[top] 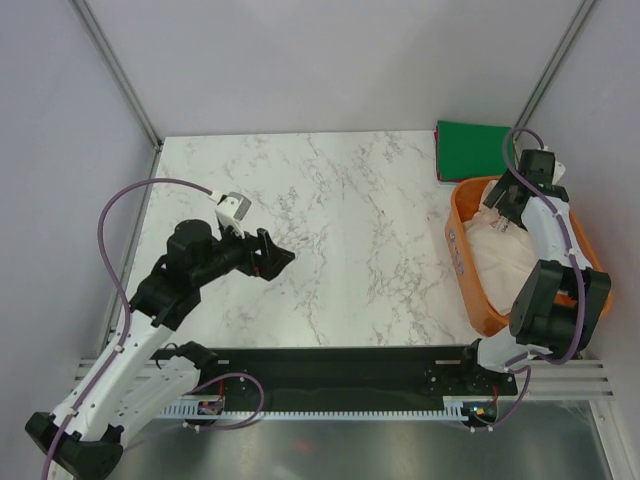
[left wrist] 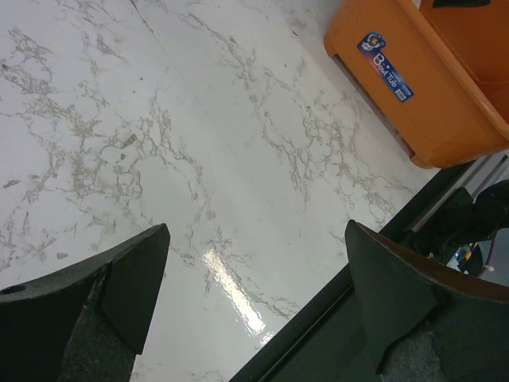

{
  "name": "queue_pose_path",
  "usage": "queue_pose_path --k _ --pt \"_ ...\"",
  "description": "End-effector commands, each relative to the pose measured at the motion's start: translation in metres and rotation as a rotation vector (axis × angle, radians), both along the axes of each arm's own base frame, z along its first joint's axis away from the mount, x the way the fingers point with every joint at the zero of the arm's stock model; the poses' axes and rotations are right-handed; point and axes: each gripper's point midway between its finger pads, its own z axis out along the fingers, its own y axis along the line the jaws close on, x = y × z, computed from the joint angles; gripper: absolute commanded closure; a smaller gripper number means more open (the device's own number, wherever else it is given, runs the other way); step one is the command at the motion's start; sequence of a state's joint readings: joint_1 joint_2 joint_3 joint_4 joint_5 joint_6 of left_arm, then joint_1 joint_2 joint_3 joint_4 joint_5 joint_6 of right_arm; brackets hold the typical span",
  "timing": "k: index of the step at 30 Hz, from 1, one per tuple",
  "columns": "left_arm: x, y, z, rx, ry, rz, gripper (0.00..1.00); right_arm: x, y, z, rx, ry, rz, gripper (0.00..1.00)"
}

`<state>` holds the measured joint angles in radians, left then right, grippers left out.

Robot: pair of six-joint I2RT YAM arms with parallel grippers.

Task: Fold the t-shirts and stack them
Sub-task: Grab the tshirt from the pile

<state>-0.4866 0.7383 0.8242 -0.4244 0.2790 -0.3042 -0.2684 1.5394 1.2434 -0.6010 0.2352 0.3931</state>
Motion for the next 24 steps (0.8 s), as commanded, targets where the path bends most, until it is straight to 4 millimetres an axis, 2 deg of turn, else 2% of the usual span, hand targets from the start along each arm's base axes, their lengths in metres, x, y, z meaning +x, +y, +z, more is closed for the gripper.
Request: queue_pose_path --k 1,5,10,12,13,14,15,16,17,18,19,20,21,22,23,24 --pt "0.003 0.004 0.006 0.016 -0.060 0.005 0.00 0.029 0.010 0.012 0.042 -0.131 0.105 0.15" --pt "0.002 0.004 0.008 0.019 -0.074 -0.001 0.00 0.036 0.014 -0.004 0.072 -0.123 0.124 0.15" --pt "0.002 0.004 0.008 0.020 -0.076 -0.001 0.00 0.044 0.005 -0.021 0.049 -0.099 0.094 0.19" --pt "0.003 0.003 0.009 0.018 -0.073 -0.002 0.00 0.046 0.006 -0.022 0.057 -0.091 0.104 0.39" --pt "0.003 0.003 0.009 0.020 -0.071 -0.005 0.00 0.050 0.007 -0.016 0.057 -0.098 0.127 0.48" --pt "0.002 0.002 0.010 0.018 -0.076 -0.012 0.00 0.050 0.007 -0.010 0.053 -0.099 0.129 0.65" --pt "0.002 0.002 0.011 0.015 -0.079 -0.013 0.00 0.046 0.007 -0.005 0.054 -0.086 0.129 0.74" --pt "0.001 0.003 0.012 0.015 -0.082 -0.013 0.00 0.047 0.004 0.019 0.025 -0.123 0.125 0.84" --pt "0.001 0.003 0.012 0.014 -0.085 -0.013 0.00 0.043 -0.003 0.033 -0.009 -0.126 0.097 1.00" --pt "0.000 0.003 0.014 0.012 -0.090 -0.012 0.00 0.035 -0.004 0.046 -0.023 -0.116 0.079 1.00" --pt "0.000 0.004 0.012 0.014 -0.087 -0.009 0.00 0.036 -0.006 0.087 -0.056 -0.192 0.072 1.00" --pt "0.001 0.004 0.012 0.014 -0.090 -0.005 0.00 0.035 -0.004 0.109 -0.055 -0.232 0.077 1.00" --pt "0.001 0.005 0.012 0.015 -0.088 -0.004 0.00 0.035 0.000 0.149 -0.059 -0.306 0.089 1.00" --pt "0.000 0.004 0.016 0.012 -0.099 -0.010 0.00 0.030 0.008 0.182 -0.052 -0.386 0.101 1.00" --pt "0.000 0.004 0.017 0.011 -0.101 -0.015 0.00 0.033 0.028 0.209 0.015 -0.474 0.168 1.00" --pt "0.000 0.004 0.019 0.010 -0.106 -0.015 0.00 0.034 0.039 0.238 0.034 -0.556 0.209 1.00"
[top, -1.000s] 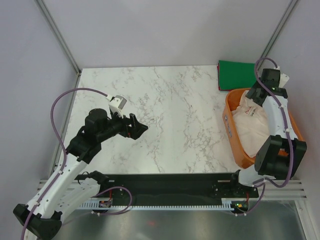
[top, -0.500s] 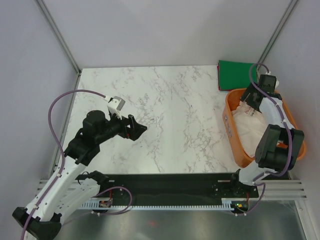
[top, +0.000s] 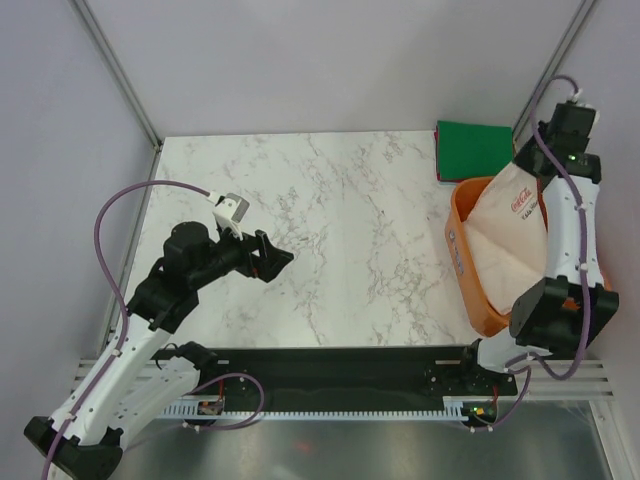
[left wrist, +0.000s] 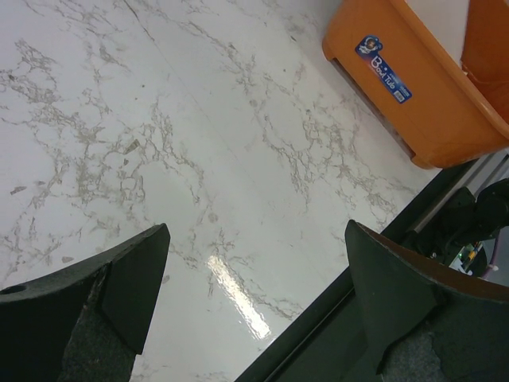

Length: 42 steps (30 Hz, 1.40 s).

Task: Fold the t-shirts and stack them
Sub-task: Grab the tshirt from the pile, then move the tshirt to the center of the board

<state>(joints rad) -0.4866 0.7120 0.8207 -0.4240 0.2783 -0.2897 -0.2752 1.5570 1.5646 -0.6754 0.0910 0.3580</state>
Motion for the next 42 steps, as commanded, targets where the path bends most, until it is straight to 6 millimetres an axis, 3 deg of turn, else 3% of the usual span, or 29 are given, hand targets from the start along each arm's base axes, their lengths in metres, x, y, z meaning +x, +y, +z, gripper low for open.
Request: queue_pose_path --k 1,2,3,4,5,6,8,9,12,16,17,18,20,21,22,23,25,26,27,29,31,33,35,38,39,40,42 --pt "0.003 0.001 0.015 0.011 -0.075 -0.009 0.00 -0.020 0.044 0.181 0.031 -0.451 0.141 1.00" --pt "0.004 0.002 0.015 0.011 -0.078 -0.003 0.00 -0.023 0.054 0.209 0.061 -0.527 0.173 1.00" --pt "0.004 0.002 0.016 0.011 -0.078 0.000 0.00 -0.031 0.077 0.259 0.077 -0.666 0.288 1.00" --pt "0.004 0.003 0.016 0.007 -0.076 0.003 0.00 -0.040 0.091 0.287 0.087 -0.751 0.354 1.00" --pt "0.004 0.003 0.016 0.006 -0.077 0.006 0.00 -0.051 0.106 0.335 0.063 -0.914 0.440 1.00" --pt "0.004 0.004 0.017 0.004 -0.080 0.011 0.00 -0.065 0.126 0.363 0.162 -1.013 0.514 1.00" --pt "0.005 0.007 0.017 0.000 -0.080 0.036 0.00 -0.107 0.167 0.409 0.237 -1.174 0.737 1.00" --pt "0.007 0.009 0.017 -0.003 -0.076 0.052 0.00 -0.145 0.188 0.447 0.289 -1.340 0.885 1.00" --pt "0.006 0.009 0.017 -0.011 -0.066 0.059 0.00 -0.210 0.210 0.491 0.317 -1.562 1.058 1.00" --pt "0.008 0.012 0.022 -0.030 -0.046 0.097 0.01 -0.212 0.217 0.489 0.435 -1.542 1.094 1.00" --pt "0.009 0.015 0.023 -0.031 -0.044 0.118 0.01 -0.206 0.222 0.481 0.471 -1.511 1.105 1.00" --pt "0.009 0.016 0.024 -0.034 -0.037 0.129 0.02 -0.180 0.220 0.458 0.533 -1.441 1.076 1.00" --pt "0.007 0.019 0.029 -0.049 -0.027 0.149 0.02 -0.170 0.239 0.427 0.578 -1.361 1.115 1.00" --pt "0.006 0.020 0.031 -0.055 -0.022 0.154 0.02 -0.143 0.247 0.388 0.640 -1.242 1.084 1.00" --pt "0.002 0.021 0.031 -0.059 -0.003 0.158 0.02 -0.130 0.257 0.363 0.652 -1.166 1.084 1.00" --pt "0.002 0.023 0.030 -0.057 0.008 0.169 0.02 -0.115 0.284 0.320 0.652 -1.016 1.103 1.00" --pt "0.002 0.026 0.027 -0.051 0.047 0.196 0.02 -0.085 0.310 0.242 0.639 -0.793 1.061 1.00" --pt "0.001 0.029 0.020 -0.030 0.077 0.215 0.03 -0.088 0.337 0.195 0.666 -0.606 1.068 1.00" --pt "0.001 0.030 0.015 -0.019 0.097 0.220 0.03 -0.072 0.345 0.151 0.574 -0.518 1.049 1.00" --pt "0.000 0.030 0.003 0.007 0.155 0.229 0.04 -0.079 0.362 0.089 0.533 -0.294 1.035 1.00" --pt "0.001 0.028 -0.006 0.018 0.198 0.230 0.05 -0.069 0.355 0.042 0.435 -0.176 0.975 1.00" --pt "-0.005 0.019 -0.014 0.008 0.244 0.181 0.05 -0.066 0.337 0.009 0.332 -0.088 0.917 1.00" --pt "-0.007 0.008 -0.029 -0.002 0.324 0.141 0.05 -0.056 0.307 -0.010 0.194 -0.027 0.787 1.00" --pt "-0.006 -0.008 -0.048 -0.016 0.419 0.095 0.06 -0.041 0.281 -0.022 0.052 0.023 0.692 0.96" --pt "-0.003 -0.013 -0.050 -0.029 0.428 0.084 0.06 -0.034 0.277 -0.023 0.028 0.031 0.668 0.91" --pt "-0.003 -0.017 -0.059 -0.032 0.465 0.079 0.07 -0.030 0.274 -0.024 0.004 0.041 0.650 0.71" --pt "0.001 -0.023 -0.072 -0.031 0.511 0.074 0.09 -0.027 0.266 -0.024 -0.030 0.067 0.612 0.61"
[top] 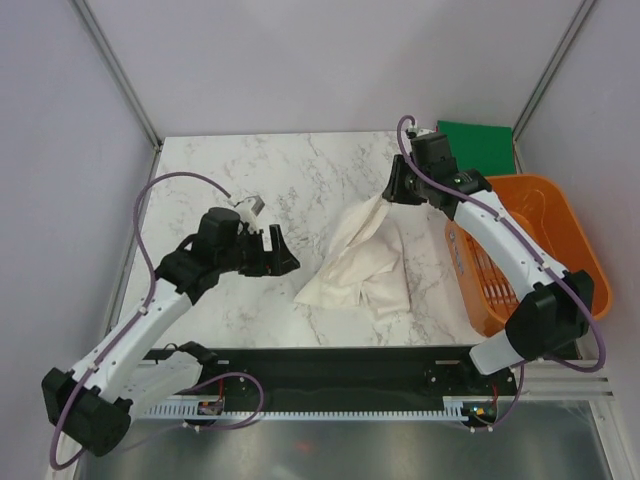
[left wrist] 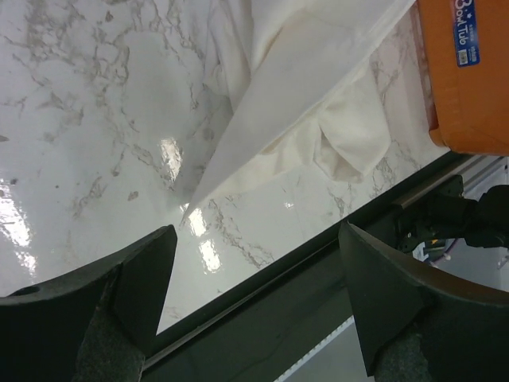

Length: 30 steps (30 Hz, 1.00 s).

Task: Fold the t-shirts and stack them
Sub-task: Move the tshirt to the center of the board

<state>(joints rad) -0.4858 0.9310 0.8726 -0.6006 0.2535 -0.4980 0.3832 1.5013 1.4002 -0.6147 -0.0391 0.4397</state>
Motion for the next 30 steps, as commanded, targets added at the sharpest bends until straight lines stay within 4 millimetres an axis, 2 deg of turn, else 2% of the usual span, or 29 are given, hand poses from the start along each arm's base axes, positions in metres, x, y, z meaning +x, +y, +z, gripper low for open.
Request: queue_pose_path --k 1,2,3,6,8,9,10,11,12,14,19,24,28,29,30 --pt "0.000 -0.021 -0.014 -0.092 0.092 -0.026 0.11 0.013 -0.033 0.012 -0.172 -0.040 -0.093 0.59" --pt "-0.001 -0.023 -0.020 -0.097 0.109 -0.029 0.12 0.009 -0.033 0.012 -0.177 -0.033 -0.098 0.58" --pt "-0.002 -0.023 -0.033 -0.090 0.150 -0.014 0.13 0.003 -0.037 0.015 -0.177 -0.040 -0.108 0.58" --pt "0.003 -0.026 -0.048 -0.107 0.171 0.005 0.13 -0.018 -0.035 0.010 -0.174 -0.035 -0.110 0.57" --pt "0.003 -0.030 -0.066 -0.113 0.199 0.014 0.13 -0.031 -0.019 0.003 -0.146 -0.040 -0.062 0.55" --pt "-0.001 -0.029 -0.077 -0.104 0.218 0.016 0.13 -0.043 -0.017 -0.010 -0.137 -0.018 -0.052 0.55" --pt "-0.004 -0.034 -0.084 -0.101 0.231 -0.004 0.13 -0.052 -0.006 -0.014 -0.130 -0.017 -0.023 0.54" --pt "-0.002 -0.039 -0.082 -0.118 0.206 -0.021 0.13 -0.059 -0.006 -0.028 -0.136 -0.003 -0.018 0.54" --pt "-0.006 -0.040 -0.090 -0.111 0.212 -0.031 0.12 -0.065 -0.004 -0.026 -0.123 -0.015 -0.014 0.53" --pt "-0.007 -0.051 -0.090 -0.129 0.179 -0.068 0.11 -0.073 0.000 -0.032 -0.119 -0.015 0.002 0.52" --pt "-0.008 -0.066 -0.103 -0.104 0.169 -0.125 0.10 -0.086 -0.004 -0.018 -0.108 -0.038 0.006 0.52" --pt "0.003 -0.060 -0.126 -0.023 0.183 -0.074 0.11 -0.110 -0.010 -0.009 -0.077 -0.051 0.011 0.51" --pt "0.012 -0.055 -0.139 0.029 0.188 -0.031 0.13 -0.133 -0.003 -0.032 -0.082 -0.011 0.035 0.51" --pt "0.013 -0.054 -0.141 0.037 0.190 -0.021 0.14 -0.139 -0.006 -0.045 -0.093 0.011 0.019 0.51" --pt "0.015 -0.053 -0.144 0.049 0.194 -0.013 0.20 -0.142 -0.004 -0.050 -0.098 0.017 0.025 0.51"
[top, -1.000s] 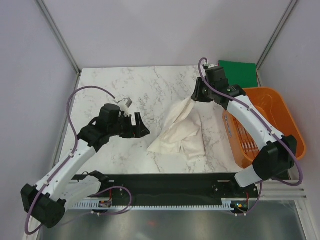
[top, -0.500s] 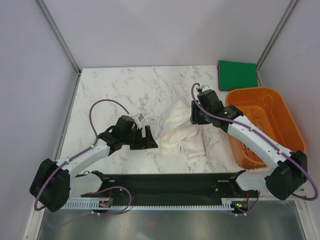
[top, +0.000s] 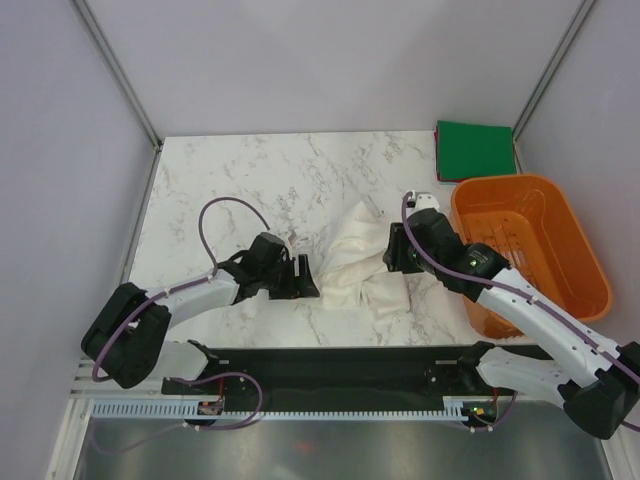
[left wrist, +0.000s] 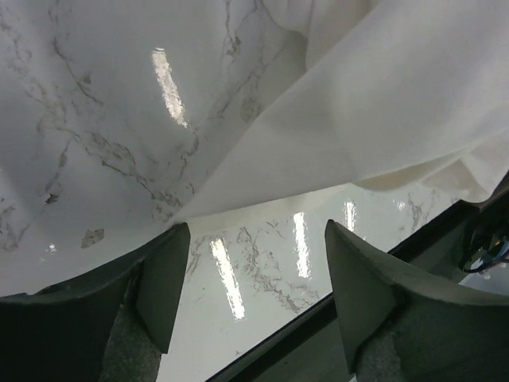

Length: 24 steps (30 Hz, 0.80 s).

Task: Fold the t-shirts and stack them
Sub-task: Move the tshirt to the center of the board, then flatten the tshirt out

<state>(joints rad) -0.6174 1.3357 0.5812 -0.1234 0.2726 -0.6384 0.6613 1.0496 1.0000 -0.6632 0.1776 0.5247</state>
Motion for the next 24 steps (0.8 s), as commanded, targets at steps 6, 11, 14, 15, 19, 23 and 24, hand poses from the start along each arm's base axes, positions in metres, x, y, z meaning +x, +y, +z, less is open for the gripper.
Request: queue_pose_path --k 6,11,14,15,19,23,24 --pt "0.033 -0.010 0.008 0.018 -0.093 0.020 0.58 -0.043 0.023 -0.076 -0.115 0.069 0.048 0.48" --pt "0.033 -0.009 0.023 -0.008 -0.134 0.021 0.61 -0.052 0.014 -0.112 -0.258 0.072 0.017 0.43" --pt "0.031 0.000 0.032 0.007 -0.161 0.054 0.38 -0.055 0.010 -0.123 -0.311 0.070 0.005 0.43" --pt "0.033 0.005 0.031 0.024 -0.170 0.071 0.34 -0.056 0.011 -0.125 -0.320 0.065 0.007 0.43" --pt "0.028 0.015 0.017 0.082 -0.146 0.078 0.26 -0.060 0.016 -0.134 -0.347 0.072 0.019 0.43" --pt "0.026 0.016 -0.001 0.122 -0.108 0.060 0.25 -0.064 0.025 -0.138 -0.353 0.072 0.049 0.42" --pt "0.026 0.018 -0.011 0.148 -0.087 0.057 0.25 -0.064 0.026 -0.139 -0.355 0.069 0.052 0.42"
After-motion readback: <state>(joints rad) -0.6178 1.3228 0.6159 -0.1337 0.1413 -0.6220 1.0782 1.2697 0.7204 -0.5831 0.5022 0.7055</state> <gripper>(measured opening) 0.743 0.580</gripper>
